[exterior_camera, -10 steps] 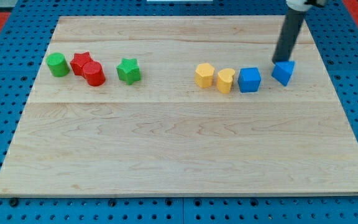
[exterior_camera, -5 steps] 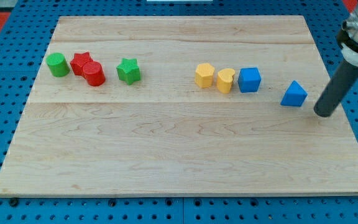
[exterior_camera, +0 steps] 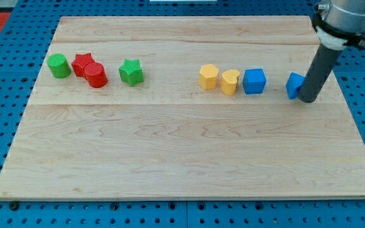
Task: Make a horizontal line with blue blocks and yellow blocks
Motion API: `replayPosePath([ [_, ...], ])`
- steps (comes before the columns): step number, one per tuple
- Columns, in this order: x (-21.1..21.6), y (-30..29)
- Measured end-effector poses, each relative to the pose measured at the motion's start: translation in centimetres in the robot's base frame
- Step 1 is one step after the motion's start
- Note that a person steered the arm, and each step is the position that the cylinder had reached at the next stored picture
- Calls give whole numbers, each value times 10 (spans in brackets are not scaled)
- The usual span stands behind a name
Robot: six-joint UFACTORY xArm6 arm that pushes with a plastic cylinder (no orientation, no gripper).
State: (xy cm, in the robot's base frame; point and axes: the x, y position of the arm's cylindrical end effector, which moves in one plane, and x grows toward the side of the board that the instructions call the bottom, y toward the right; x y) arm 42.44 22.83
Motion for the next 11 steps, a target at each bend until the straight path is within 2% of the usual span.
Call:
replayPosePath([
  [1, 31, -14],
  [2, 61, -76],
  [4, 4, -107],
  [5, -4, -136],
  [7, 9, -142],
  [9, -16, -147],
  [10, 43, -159],
  [11, 33, -124],
])
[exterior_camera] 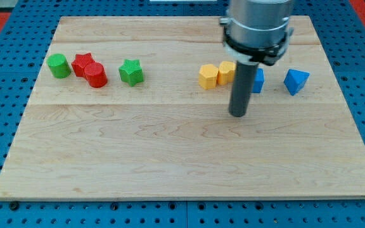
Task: Make a horizontal line with blue blocks and yellow blocks
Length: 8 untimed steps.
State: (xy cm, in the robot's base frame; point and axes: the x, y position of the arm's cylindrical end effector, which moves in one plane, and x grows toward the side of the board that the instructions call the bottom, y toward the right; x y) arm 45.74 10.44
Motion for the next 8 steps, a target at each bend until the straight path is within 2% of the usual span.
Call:
replayPosePath([
  [2, -49, 36],
  [3, -39, 36],
  [4, -18, -14],
  [5, -35, -41],
  [6, -55, -43],
  [7, -51, -51],
  [8, -28, -16],
])
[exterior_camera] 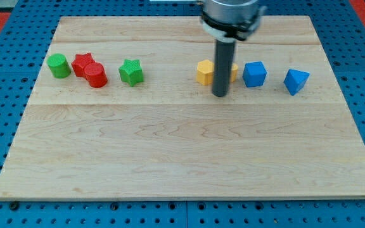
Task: Make a horizontal line with blue blocks and yellow blocks
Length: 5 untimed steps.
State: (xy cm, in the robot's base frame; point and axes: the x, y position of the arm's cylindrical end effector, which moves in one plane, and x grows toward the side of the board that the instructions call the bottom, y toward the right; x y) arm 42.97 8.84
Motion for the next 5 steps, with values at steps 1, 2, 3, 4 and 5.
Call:
replayPosePath([
  [1, 14, 112],
  [2, 15, 136],
  [3, -14, 137],
  [4, -21, 147],
  [5, 26, 127],
])
